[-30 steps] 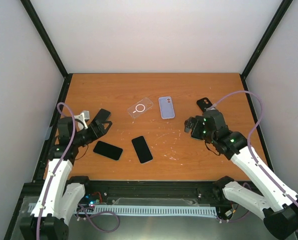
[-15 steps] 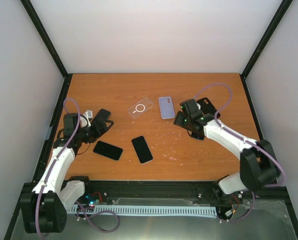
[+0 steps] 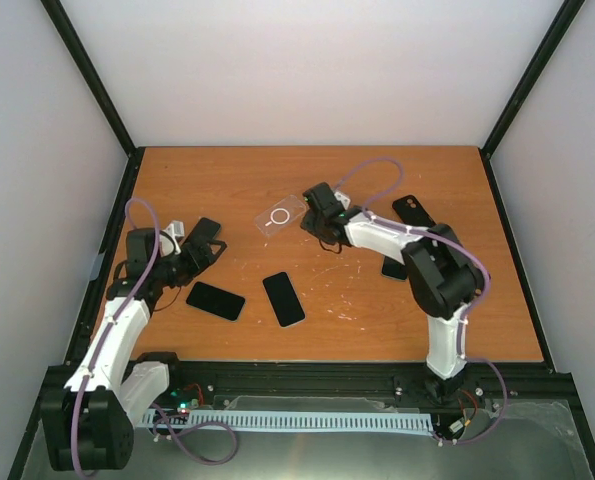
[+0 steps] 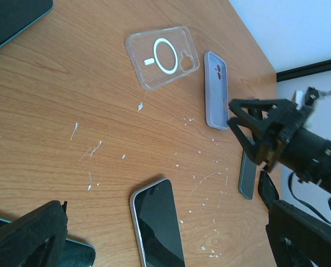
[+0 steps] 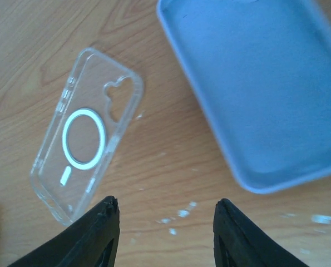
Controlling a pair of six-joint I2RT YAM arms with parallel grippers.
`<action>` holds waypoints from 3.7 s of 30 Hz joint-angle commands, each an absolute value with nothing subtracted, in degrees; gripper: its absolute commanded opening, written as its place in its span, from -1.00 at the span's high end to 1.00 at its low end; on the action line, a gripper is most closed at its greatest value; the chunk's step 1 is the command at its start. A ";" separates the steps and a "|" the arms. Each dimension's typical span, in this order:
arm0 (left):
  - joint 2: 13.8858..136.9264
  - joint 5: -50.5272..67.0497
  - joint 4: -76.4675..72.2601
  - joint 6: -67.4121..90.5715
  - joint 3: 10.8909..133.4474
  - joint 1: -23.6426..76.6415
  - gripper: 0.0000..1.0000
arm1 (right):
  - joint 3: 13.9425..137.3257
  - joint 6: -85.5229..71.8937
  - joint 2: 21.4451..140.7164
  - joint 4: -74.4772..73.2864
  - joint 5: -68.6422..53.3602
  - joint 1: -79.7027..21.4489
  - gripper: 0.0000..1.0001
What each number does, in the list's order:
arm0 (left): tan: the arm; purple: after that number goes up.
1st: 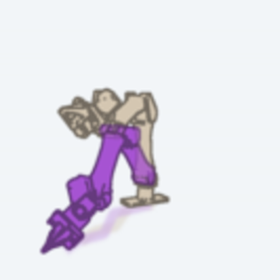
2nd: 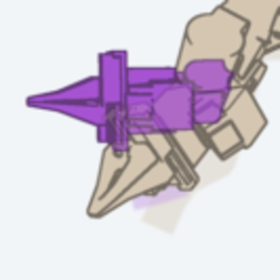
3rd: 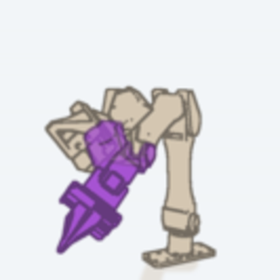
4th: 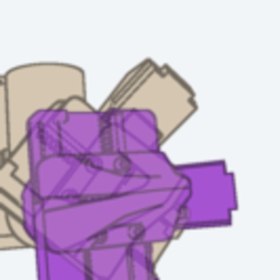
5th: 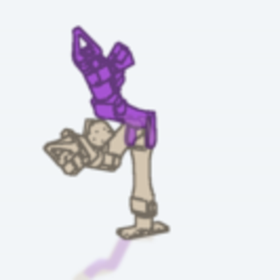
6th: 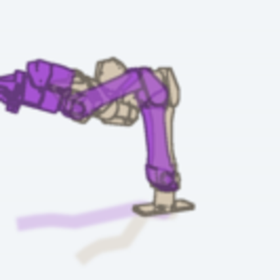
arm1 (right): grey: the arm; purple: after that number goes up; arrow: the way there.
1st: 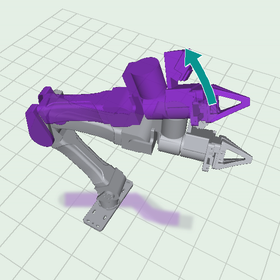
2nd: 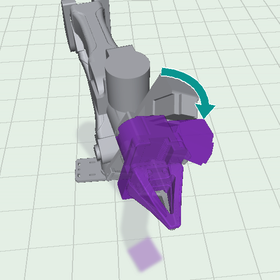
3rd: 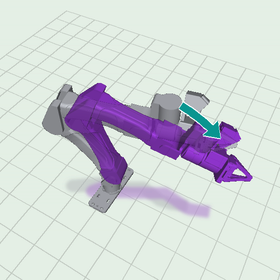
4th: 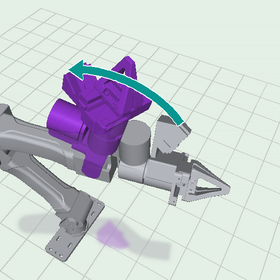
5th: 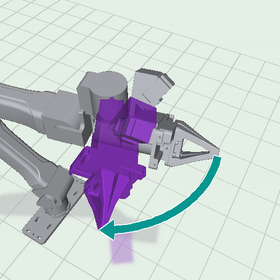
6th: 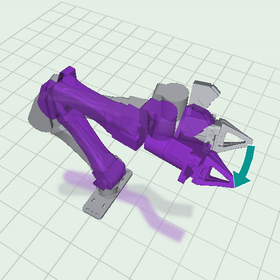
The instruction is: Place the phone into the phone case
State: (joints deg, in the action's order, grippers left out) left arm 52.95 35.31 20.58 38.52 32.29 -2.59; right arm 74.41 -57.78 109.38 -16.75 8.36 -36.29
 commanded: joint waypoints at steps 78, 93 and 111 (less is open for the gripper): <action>49.45 37.53 22.02 40.57 29.38 -2.99 -0.99 | 55.20 -25.66 92.76 -32.52 1.82 -44.38 0.94; 42.48 31.30 27.14 42.63 32.63 -3.02 -0.99 | 64.93 -33.27 97.33 -32.18 5.00 -56.09 -0.02; 35.90 26.18 30.96 42.14 35.86 -2.99 -0.99 | 75.12 -33.14 111.76 -31.16 8.35 -60.02 -0.73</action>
